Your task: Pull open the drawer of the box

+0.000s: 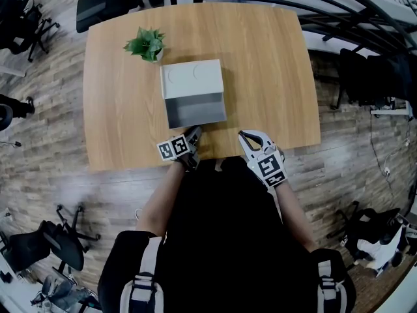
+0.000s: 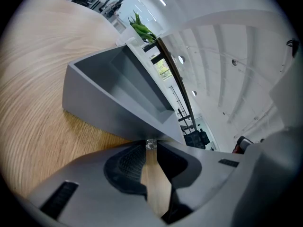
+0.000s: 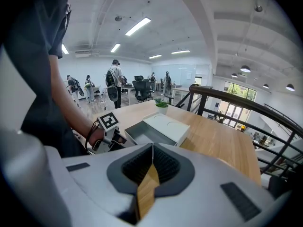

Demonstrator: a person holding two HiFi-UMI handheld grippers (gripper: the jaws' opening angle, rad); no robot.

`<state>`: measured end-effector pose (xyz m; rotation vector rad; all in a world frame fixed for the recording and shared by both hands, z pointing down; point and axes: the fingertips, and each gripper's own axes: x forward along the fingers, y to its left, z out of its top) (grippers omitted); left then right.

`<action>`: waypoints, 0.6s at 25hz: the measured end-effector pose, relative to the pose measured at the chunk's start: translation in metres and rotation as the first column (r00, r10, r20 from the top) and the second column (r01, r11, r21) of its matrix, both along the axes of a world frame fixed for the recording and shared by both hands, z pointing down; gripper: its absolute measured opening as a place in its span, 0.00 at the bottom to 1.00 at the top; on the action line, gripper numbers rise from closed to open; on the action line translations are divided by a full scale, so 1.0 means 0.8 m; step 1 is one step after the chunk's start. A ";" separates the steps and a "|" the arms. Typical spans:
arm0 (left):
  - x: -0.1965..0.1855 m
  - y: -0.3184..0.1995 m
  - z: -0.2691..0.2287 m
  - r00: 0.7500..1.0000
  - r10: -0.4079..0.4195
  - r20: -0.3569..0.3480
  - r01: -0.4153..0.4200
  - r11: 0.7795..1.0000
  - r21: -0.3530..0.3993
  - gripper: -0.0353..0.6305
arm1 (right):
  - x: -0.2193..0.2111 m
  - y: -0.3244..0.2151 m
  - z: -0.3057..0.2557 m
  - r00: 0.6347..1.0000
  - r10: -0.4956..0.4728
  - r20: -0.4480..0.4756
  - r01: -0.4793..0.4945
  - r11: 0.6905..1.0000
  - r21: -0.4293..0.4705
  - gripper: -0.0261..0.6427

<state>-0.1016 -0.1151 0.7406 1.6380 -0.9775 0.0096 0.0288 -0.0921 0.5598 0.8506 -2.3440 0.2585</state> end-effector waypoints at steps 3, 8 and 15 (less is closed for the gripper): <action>-0.001 0.002 0.000 1.000 -0.005 0.028 0.005 1.000 0.003 0.18 | 0.001 0.001 0.000 1.000 -0.009 0.009 0.009 1.000 0.000 0.08; -0.007 0.003 -0.003 0.997 -0.041 0.064 0.040 0.999 0.019 0.19 | 0.005 -0.001 0.000 0.999 -0.026 0.031 0.026 1.000 0.005 0.08; -0.040 0.016 -0.034 0.970 -0.161 0.181 0.149 0.986 0.080 0.21 | 0.009 -0.003 -0.002 0.995 -0.069 0.073 0.069 0.998 0.002 0.08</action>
